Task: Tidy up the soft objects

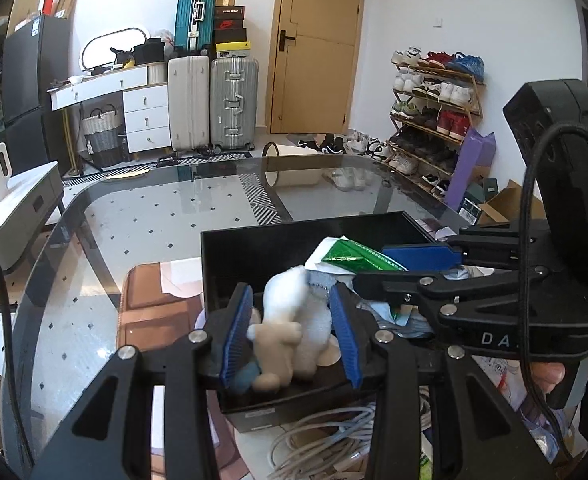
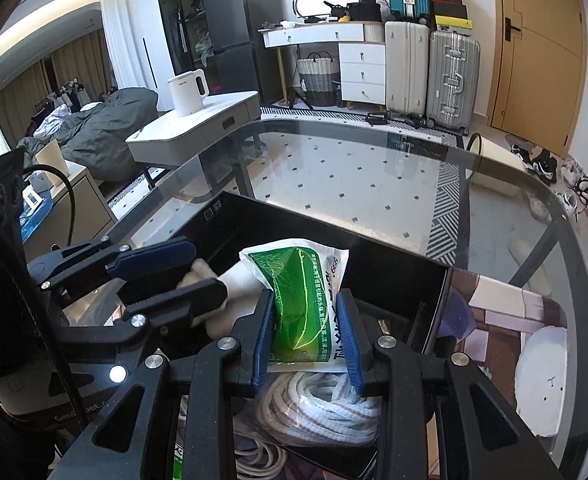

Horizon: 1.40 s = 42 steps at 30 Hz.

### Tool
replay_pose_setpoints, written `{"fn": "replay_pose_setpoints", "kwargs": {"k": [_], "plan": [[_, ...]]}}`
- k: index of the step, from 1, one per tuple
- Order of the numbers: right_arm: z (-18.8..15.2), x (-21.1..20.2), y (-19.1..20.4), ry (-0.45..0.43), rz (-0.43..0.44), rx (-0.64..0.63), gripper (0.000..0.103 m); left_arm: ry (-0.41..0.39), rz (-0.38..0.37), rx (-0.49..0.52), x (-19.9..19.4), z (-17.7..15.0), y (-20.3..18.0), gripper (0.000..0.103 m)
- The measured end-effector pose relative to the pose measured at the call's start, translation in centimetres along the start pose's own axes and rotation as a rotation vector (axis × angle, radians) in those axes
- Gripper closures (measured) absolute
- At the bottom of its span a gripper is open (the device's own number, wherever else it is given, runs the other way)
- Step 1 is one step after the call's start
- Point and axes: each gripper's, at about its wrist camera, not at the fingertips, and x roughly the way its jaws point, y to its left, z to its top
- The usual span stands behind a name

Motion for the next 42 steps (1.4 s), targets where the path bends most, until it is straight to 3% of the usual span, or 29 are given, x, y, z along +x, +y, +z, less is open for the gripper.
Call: {"fn": "replay_pose_setpoints", "kwargs": {"k": [15, 18, 20, 22, 24, 27, 30, 36, 42], "plan": [[-0.1, 0.7, 0.5, 0.001, -0.027, -0.008, 0.072, 0.002, 0.005, 0.019, -0.1, 0.0, -0.3, 0.063], [-0.4, -0.9, 0.9, -0.055, -0.051, -0.034, 0.063, 0.016, -0.012, 0.013, -0.2, 0.2, -0.4, 0.058], [-0.6, -2.5, 0.4, -0.091, -0.044, -0.01, 0.051, 0.01, -0.021, 0.009, -0.9, 0.1, -0.6, 0.043], [-0.8, -4.2, -0.2, -0.13, -0.06, 0.018, 0.045, -0.007, -0.016, 0.002, -1.7, 0.0, -0.7, 0.04], [-1.1, -5.7, -0.8, -0.144, -0.065, 0.047, 0.029, -0.013, -0.022, -0.011, -2.5, -0.1, -0.6, 0.04], [-2.3, -8.0, -1.8, -0.167, -0.063, 0.097, 0.012, -0.02, -0.013, -0.028, -3.6, -0.7, -0.5, 0.034], [-3.6, -9.2, -2.2, -0.172, -0.066, 0.121, 0.003, -0.039, 0.001, -0.048, -4.6, -1.2, -0.4, 0.014], [-6.9, -10.6, -2.2, -0.164, -0.08, 0.118, 0.001, -0.075, -0.01, -0.076, -6.8, -2.4, -0.3, 0.008], [-9.6, -10.8, -2.2, -0.147, -0.077, 0.126, 0.001, -0.047, 0.013, -0.095, -7.4, -3.6, -0.3, 0.007]]}}
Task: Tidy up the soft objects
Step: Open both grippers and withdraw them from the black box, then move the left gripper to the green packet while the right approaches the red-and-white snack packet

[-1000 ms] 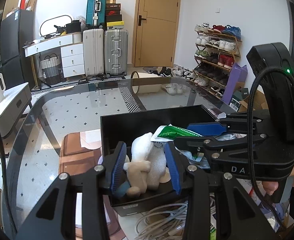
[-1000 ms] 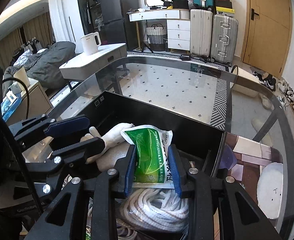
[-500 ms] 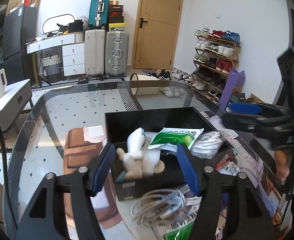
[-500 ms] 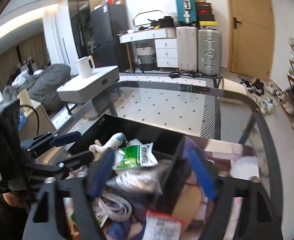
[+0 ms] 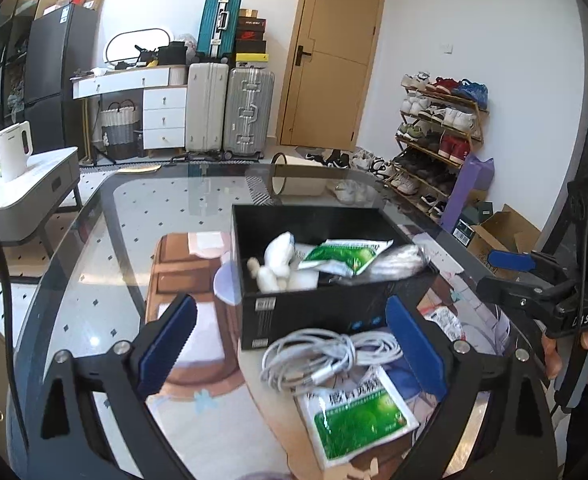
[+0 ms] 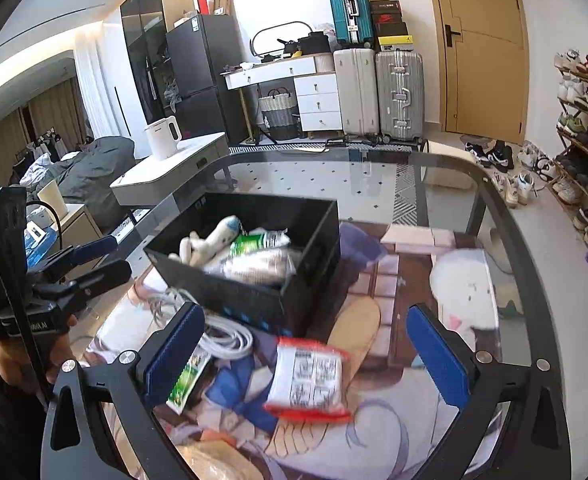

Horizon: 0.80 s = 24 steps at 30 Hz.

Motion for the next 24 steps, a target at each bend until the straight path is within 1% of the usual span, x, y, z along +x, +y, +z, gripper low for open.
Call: {"fn": "replay_pose_setpoints", "kwargs": {"k": [3, 4, 6, 13, 15, 19, 24], "plan": [[-0.8, 0.0, 0.0, 0.018, -0.007, -0.013, 0.001, 0.006, 0.009, -0.01, -0.2, -0.7, -0.2, 0.007], [-0.9, 0.0, 0.0, 0.023, -0.011, -0.023, 0.001, 0.005, 0.01, -0.011, -0.3, -0.9, -0.2, 0.005], [-1.0, -0.4, 0.1, 0.015, -0.018, -0.035, 0.001, 0.009, 0.015, -0.012, -0.3, -1.3, -0.6, 0.004], [-1.2, -1.1, -0.1, 0.017, 0.0, -0.032, 0.001, 0.034, 0.038, 0.002, -0.3, -2.8, -1.7, 0.002], [-1.4, -1.1, -0.2, 0.024, -0.011, -0.036, 0.001, 0.048, 0.041, 0.006, -0.3, -3.3, -1.9, 0.002], [-1.6, -0.8, -0.3, 0.03, -0.006, -0.038, 0.001, 0.081, 0.048, 0.029, -0.3, -4.3, -2.4, 0.002], [-1.9, -0.3, -0.3, 0.048, -0.017, -0.041, 0.001, 0.112, 0.034, 0.033, 0.0, -4.9, -3.1, 0.002]]}}
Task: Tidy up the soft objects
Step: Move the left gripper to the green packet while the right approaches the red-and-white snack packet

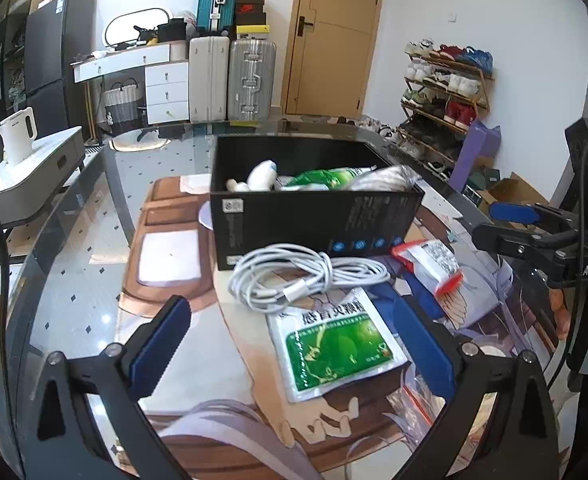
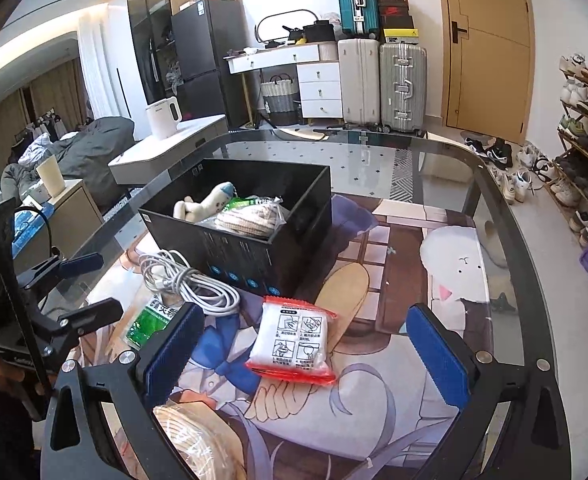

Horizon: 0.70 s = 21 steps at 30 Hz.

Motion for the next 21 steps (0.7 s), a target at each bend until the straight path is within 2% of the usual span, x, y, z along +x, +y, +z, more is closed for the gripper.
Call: {"fn": "replay_pose_setpoints", "kwargs": {"k": [5, 12, 21], "plan": [[-0.3, 0.5, 0.0, 0.014, 0.001, -0.001, 0.001, 0.038, -0.014, 0.039, 0.7, -0.5, -1.0, 0.002], [-0.6, 1.3, 0.2, 0.038, 0.011, -0.002, 0.0, 0.071, -0.02, 0.045, 1.2, -0.4, -1.7, 0.002], [-1.2, 2.8, 0.4, 0.087, -0.005, -0.011, 0.001, 0.136, 0.012, 0.074, 3.0, -0.3, -3.1, 0.002]]}}
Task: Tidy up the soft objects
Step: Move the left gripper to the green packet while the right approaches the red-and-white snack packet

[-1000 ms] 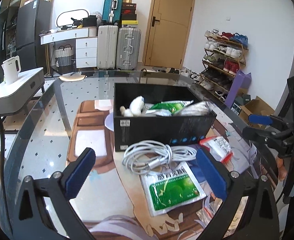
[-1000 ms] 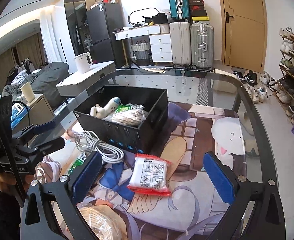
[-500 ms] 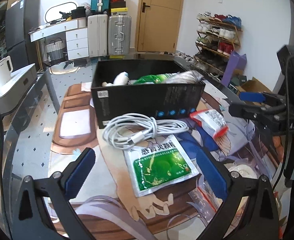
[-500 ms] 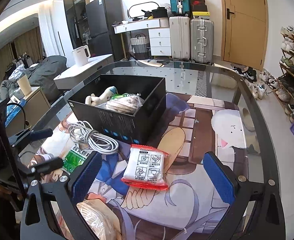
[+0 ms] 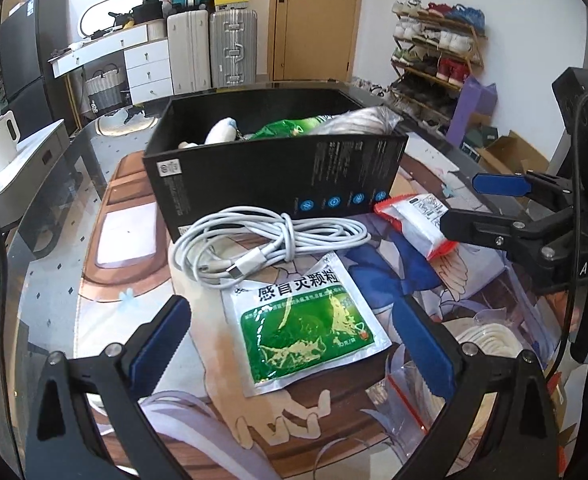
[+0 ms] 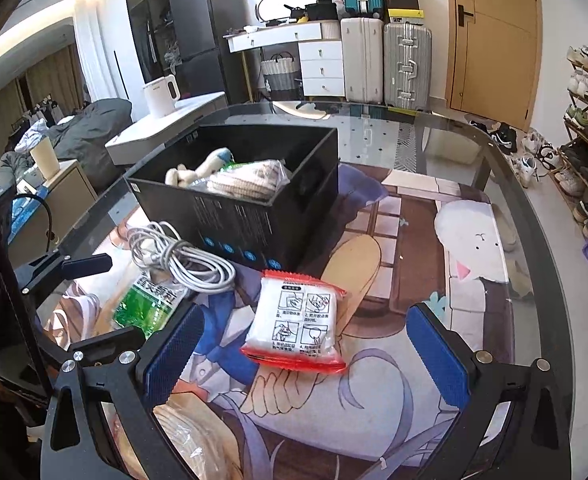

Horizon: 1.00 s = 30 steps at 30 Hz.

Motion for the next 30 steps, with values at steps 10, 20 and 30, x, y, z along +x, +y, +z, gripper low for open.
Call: {"fn": "replay_pose_setpoints", "kwargs": {"k": [10, 20, 30], "plan": [[-0.5, 1.5, -0.9, 0.039, -0.027, 0.028, 0.001, 0.07, 0.016, -0.039, 1.8, 0.6, 0.0, 0.002], [-0.9, 2.4, -0.9, 0.068, -0.044, 0.032, 0.001, 0.117, 0.039, -0.049, 2.4, 0.2, 0.7, 0.002], [-1.2, 3.7, -0.6, 0.111, -0.063, 0.018, 0.001, 0.121, 0.043, -0.03, 2.0, -0.4, 1.3, 0.002]]}}
